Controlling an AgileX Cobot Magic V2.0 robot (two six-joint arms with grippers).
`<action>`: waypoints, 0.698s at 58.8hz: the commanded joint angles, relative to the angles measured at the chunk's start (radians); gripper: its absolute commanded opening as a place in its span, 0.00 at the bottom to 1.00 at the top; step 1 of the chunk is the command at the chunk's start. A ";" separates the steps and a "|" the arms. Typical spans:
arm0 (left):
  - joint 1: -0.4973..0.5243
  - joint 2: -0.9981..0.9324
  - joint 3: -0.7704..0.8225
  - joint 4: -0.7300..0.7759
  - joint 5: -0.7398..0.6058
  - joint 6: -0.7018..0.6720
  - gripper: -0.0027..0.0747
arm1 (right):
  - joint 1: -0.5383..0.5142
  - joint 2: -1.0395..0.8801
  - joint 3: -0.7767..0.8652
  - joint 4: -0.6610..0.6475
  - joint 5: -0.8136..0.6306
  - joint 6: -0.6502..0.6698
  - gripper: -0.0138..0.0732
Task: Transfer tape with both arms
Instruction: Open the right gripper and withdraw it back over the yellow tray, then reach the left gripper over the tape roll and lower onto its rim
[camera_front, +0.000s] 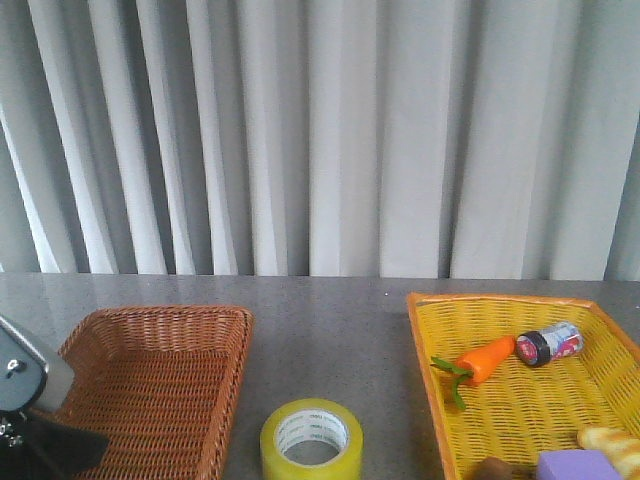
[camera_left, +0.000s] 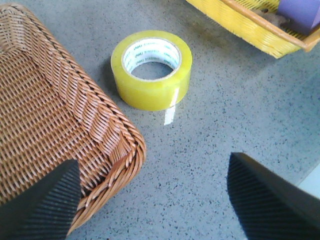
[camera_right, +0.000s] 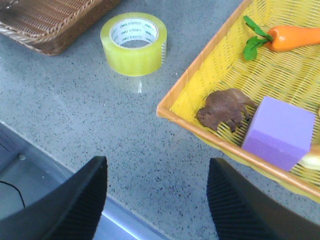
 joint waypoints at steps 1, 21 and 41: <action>-0.007 -0.010 -0.034 -0.041 -0.090 -0.003 0.79 | -0.003 -0.021 -0.002 -0.019 -0.055 -0.003 0.66; -0.007 0.187 -0.256 -0.021 -0.027 0.052 0.79 | -0.003 -0.029 0.001 -0.019 -0.030 -0.003 0.66; -0.007 0.546 -0.586 -0.020 0.105 0.116 0.72 | -0.003 -0.029 0.001 -0.019 -0.030 -0.003 0.66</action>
